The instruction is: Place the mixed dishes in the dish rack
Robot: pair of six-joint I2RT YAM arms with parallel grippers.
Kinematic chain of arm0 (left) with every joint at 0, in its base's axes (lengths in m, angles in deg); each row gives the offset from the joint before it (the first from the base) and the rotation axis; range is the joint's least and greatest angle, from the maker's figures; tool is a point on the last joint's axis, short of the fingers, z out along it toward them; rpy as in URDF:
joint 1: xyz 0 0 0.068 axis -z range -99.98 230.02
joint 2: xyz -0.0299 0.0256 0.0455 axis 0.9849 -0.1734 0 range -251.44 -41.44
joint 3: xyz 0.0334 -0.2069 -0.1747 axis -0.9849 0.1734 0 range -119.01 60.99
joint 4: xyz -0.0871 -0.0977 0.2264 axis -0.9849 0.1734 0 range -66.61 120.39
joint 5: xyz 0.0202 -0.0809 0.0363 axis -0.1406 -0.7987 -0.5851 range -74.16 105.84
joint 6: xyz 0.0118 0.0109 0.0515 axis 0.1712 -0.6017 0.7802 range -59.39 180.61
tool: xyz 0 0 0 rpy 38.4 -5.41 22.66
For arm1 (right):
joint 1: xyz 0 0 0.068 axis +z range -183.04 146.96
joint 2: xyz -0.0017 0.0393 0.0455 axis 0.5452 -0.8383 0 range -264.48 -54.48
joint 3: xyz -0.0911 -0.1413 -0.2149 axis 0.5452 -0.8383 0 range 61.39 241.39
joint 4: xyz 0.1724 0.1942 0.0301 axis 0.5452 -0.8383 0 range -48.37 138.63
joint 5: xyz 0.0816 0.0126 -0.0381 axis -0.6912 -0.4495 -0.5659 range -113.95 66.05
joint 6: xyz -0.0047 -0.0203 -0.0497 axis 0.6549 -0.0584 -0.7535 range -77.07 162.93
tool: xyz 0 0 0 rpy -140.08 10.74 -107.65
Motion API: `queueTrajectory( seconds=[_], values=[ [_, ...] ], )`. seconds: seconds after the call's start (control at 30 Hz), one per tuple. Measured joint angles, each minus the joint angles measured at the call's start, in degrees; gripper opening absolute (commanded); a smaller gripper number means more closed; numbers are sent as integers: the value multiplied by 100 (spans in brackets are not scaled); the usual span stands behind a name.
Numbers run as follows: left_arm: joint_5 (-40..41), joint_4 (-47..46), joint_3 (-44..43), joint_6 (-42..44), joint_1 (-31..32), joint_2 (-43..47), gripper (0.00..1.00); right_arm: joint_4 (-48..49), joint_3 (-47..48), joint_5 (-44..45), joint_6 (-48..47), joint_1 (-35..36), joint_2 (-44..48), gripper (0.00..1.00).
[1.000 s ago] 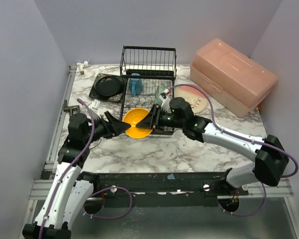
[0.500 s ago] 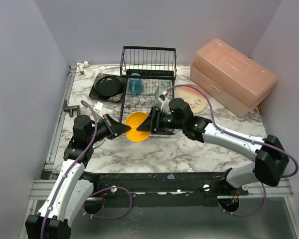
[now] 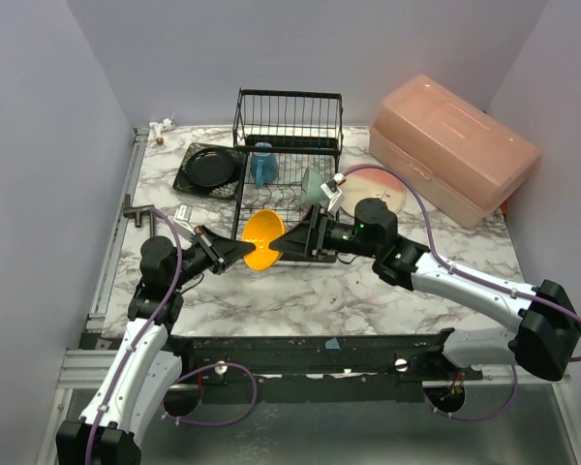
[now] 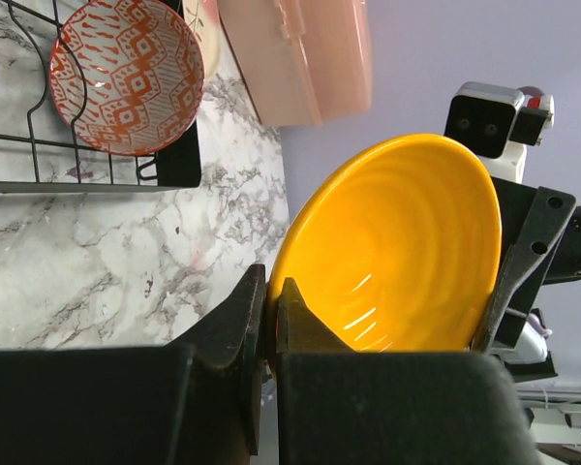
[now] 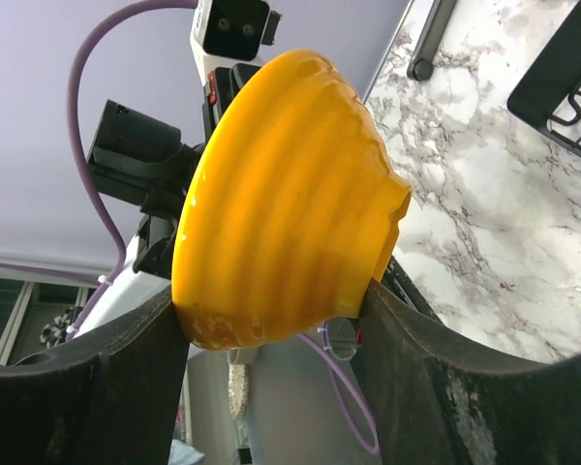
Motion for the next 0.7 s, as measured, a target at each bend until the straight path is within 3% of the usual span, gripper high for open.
queueTrajectory(
  seconds=[0.13,0.27,0.47,0.7],
  values=[
    [44,-15,0,-48,-22,57,0,61,0,37,85,-15,-13,59],
    [138,20,0,-33,-26,85,0,136,0,61,151,-22,-68,45],
    [170,59,0,-4,-26,81,0,151,0,136,212,-22,-94,1],
    [282,273,-4,146,-46,136,20,245,-2,164,448,-24,-247,0]
  ],
)
